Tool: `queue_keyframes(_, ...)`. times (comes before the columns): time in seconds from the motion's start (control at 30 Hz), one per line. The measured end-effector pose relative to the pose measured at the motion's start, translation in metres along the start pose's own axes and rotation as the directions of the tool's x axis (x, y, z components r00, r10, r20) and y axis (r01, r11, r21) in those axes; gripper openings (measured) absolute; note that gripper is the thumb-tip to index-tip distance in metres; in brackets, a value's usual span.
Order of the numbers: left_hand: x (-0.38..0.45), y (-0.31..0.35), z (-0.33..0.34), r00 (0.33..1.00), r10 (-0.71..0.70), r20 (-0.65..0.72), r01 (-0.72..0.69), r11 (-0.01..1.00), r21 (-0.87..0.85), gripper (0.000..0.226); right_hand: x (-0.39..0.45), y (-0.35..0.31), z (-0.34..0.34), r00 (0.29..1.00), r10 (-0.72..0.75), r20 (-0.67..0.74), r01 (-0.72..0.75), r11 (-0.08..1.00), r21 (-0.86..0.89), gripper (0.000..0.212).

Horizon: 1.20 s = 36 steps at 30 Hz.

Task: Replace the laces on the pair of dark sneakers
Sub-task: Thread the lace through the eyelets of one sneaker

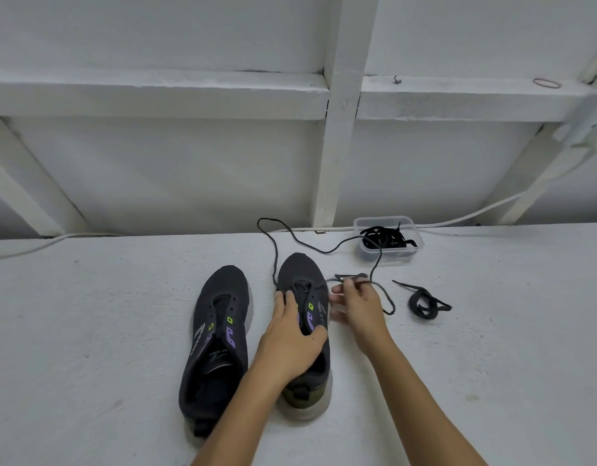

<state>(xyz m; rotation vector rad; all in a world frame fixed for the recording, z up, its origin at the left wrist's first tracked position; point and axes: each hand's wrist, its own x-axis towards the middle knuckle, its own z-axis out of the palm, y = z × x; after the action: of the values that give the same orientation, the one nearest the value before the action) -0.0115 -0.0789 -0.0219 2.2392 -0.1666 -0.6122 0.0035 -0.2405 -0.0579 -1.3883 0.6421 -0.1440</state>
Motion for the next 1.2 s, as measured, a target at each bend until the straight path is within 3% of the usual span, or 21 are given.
queue_keyframes(0.07,0.001,0.0,0.001,1.0,-0.001,-0.001,0.001,1.0,0.003,0.093,-0.005,0.001,-0.005,0.988,-0.086,0.125,0.092,0.995,-0.048,0.009)
queue_keyframes(0.13,0.002,-0.001,0.001,1.0,0.001,-0.001,-0.001,1.0,0.008,0.093,-0.007,-0.001,-0.007,0.965,-0.159,0.208,0.188,0.973,-0.131,0.014)
queue_keyframes(0.37,0.002,0.0,0.0,1.0,0.011,-0.005,-0.011,1.0,0.013,0.093,-0.004,-0.01,0.008,0.921,-0.307,0.241,0.386,0.809,-0.444,0.013)
queue_keyframes(0.5,0.001,0.0,0.002,1.0,0.0,-0.006,0.0,1.0,0.005,0.091,-0.007,-0.003,0.012,0.913,-0.346,0.217,0.409,0.772,-0.487,0.013)
queue_keyframes(0.63,0.002,-0.001,0.001,0.999,-0.031,-0.007,0.032,1.0,0.002,0.091,-0.008,-0.009,0.007,0.954,-0.286,0.085,0.298,0.888,-0.351,0.016)
queue_keyframes(0.77,0.001,0.001,0.001,0.999,-0.035,-0.019,0.037,0.997,0.073,0.093,-0.008,-0.017,-0.007,0.966,-0.215,0.141,0.255,0.865,-0.431,0.011)
queue_keyframes(0.83,0.0,0.005,-0.002,0.995,-0.039,-0.087,0.052,0.988,0.143,0.091,-0.012,-0.021,-0.013,0.969,-0.177,0.17,0.233,0.88,-0.414,0.011)
queue_keyframes(0.9,-0.004,0.01,-0.007,0.965,0.033,-0.261,0.03,0.972,0.234,0.078,-0.017,-0.026,-0.018,0.967,-0.145,0.209,0.218,0.897,-0.385,0.012)
queue_keyframes(1.0,-0.008,0.019,-0.016,0.843,0.286,-0.456,-0.176,0.947,0.269,0.041,-0.027,-0.038,-0.024,0.961,-0.115,0.252,0.189,0.936,-0.296,0.017)
queue_keyframes(1.07,-0.008,0.025,-0.02,0.801,0.38,-0.463,-0.29,0.922,0.256,0.03,-0.033,-0.045,-0.026,0.96,-0.101,0.26,0.17,0.951,-0.26,0.016)
queue_keyframes(1.2,-0.007,0.032,-0.02,0.833,0.411,-0.371,-0.352,0.91,0.218,0.022,-0.04,-0.05,-0.025,0.961,-0.085,0.265,0.143,0.967,-0.21,0.014)
